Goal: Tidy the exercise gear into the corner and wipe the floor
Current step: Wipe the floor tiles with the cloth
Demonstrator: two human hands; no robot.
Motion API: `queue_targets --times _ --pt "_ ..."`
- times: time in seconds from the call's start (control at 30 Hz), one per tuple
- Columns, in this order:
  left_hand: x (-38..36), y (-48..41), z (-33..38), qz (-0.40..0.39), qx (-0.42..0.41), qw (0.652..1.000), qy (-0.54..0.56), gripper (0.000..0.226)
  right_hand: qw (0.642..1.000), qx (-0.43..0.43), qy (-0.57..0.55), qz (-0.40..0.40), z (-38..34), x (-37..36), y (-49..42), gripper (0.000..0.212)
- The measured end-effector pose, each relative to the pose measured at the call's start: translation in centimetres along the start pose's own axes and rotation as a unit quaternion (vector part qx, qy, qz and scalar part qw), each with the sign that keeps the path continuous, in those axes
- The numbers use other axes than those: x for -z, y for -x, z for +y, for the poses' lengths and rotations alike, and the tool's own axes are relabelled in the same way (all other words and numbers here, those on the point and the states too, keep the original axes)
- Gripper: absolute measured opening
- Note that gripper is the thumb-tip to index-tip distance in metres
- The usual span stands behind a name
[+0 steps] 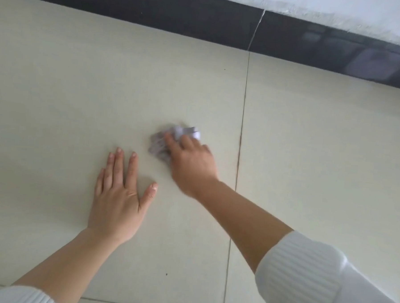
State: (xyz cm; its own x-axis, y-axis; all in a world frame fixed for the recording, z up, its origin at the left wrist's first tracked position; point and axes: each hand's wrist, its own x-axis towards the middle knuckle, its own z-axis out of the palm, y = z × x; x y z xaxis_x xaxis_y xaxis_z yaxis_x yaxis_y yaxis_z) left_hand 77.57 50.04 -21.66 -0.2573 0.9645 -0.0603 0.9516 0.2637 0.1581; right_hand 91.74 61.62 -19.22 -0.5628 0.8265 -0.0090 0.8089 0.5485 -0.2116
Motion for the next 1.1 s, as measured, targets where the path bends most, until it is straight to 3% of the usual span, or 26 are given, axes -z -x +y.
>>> queue_targets --times 0.1,0.17,0.23,0.3,0.47,0.53,0.6,0.77,0.87,0.97,1.03,1.1 --pt "0.0 0.1 0.1 0.009 -0.001 1.000 0.005 0.080 0.988 0.148 0.019 -0.024 1.3 0.8 0.7 0.057" --pt "0.0 0.0 0.1 0.011 -0.005 1.000 -0.001 0.080 0.989 0.132 0.059 -0.014 5.0 1.7 1.0 0.054" --pt "0.0 0.1 0.1 0.006 -0.005 1.000 0.000 0.080 0.995 -0.007 0.092 -0.025 9.0 3.2 2.0 0.054" --pt "0.0 0.1 0.1 0.002 -0.003 1.000 0.007 0.080 0.979 -0.153 0.114 -0.072 12.9 4.5 3.9 0.058" --pt "0.2 -0.2 0.0 -0.032 0.002 0.999 0.030 0.085 0.888 -0.422 0.102 -0.149 17.4 6.7 10.1 0.072" --pt "0.3 -0.3 -0.1 -0.045 0.009 0.998 0.045 0.087 0.864 -0.474 0.076 -0.154 16.0 6.6 12.0 0.078" --pt "0.6 -0.4 0.0 -0.064 0.012 0.996 0.058 0.084 0.874 -0.456 0.060 -0.153 12.7 6.0 13.4 0.081" --pt "1.4 -0.8 0.2 -0.099 0.008 0.993 0.065 0.082 0.946 -0.274 0.038 -0.169 1.5 4.8 16.3 0.082" --pt "1.7 -0.8 0.2 -0.104 0.007 0.992 0.069 0.085 0.959 -0.178 -0.030 -0.219 -4.5 4.5 18.9 0.081" --pt "1.7 -0.9 0.1 -0.111 0.008 0.991 0.069 0.091 0.971 -0.042 -0.001 -0.236 -6.3 3.3 22.6 0.087" --pt "1.7 -0.9 0.0 -0.114 0.001 0.991 0.065 0.096 0.971 -0.027 0.042 -0.233 -4.4 3.6 23.5 0.086" --pt "1.6 -1.0 -0.2 -0.128 -0.001 0.990 0.053 0.102 0.975 -0.087 0.082 -0.188 0.0 4.4 23.0 0.085"
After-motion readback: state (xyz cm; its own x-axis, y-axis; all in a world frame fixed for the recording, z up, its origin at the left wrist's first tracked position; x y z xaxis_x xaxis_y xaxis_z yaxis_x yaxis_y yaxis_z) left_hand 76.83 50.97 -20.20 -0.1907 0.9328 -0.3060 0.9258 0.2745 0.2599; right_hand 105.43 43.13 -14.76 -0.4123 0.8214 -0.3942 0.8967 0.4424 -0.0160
